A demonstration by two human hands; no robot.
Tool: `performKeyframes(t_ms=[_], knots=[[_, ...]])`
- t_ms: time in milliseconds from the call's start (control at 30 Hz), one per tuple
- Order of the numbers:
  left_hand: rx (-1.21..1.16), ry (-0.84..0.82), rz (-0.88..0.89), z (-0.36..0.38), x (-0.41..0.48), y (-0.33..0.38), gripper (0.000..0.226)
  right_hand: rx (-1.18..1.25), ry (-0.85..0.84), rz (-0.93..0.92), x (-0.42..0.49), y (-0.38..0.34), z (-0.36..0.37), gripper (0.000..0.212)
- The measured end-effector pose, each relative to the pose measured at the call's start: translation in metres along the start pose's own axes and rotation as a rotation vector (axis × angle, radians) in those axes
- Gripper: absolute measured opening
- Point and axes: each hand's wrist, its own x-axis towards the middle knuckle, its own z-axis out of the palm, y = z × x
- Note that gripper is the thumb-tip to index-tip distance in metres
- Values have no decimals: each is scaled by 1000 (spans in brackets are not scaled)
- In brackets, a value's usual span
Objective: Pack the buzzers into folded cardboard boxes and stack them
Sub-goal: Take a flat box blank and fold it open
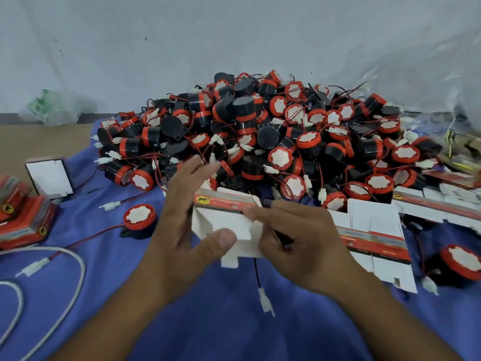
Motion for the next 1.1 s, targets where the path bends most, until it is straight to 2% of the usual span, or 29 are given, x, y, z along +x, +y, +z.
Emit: performKeyframes(t_ms=[67,133,267,400,467,533,600,667,733,800,867,933,1033,1100], knots=[[15,-54,-94,0,-1,-2,65,-39,16,-57,-2,2,3,33],[-28,-110,-152,5,-4,-3,62,10,103,18,-4,0,7,32],[-82,-261,-115,18,-10,-3,74,222,258,350,-6,-18,16,30],[-230,-403,-140,14,-14,-1,71,533,284,675,-3,-23,20,23],[-200,-409,-128,11,-14,-3,67,651,273,785,-3,-21,17,23],[-193,-376,-172,12,-12,-3,69,667,197,773,-3,-18,13,24],[-193,-285,-236,14,-11,-6,65,670,26,746,0,-19,17,31],[-140,-145,-264,16,-8,-9,42,713,-198,732,5,-21,23,33],[-125,-40,-319,15,-5,-10,29,742,-364,549,-9,-20,22,35],[-192,-3,-383,12,-3,-12,31,830,-393,507,-8,-17,21,45],[-297,22,-420,11,-2,-12,28,949,-403,607,-2,-11,20,50],[-375,35,-450,10,-1,-12,21,1072,-374,562,-7,-6,16,53],[-428,-15,-528,10,-2,-11,43,1115,-384,577,-5,-3,20,54],[-462,-41,-541,11,-3,-9,41,1056,-356,606,-6,-4,20,57]])
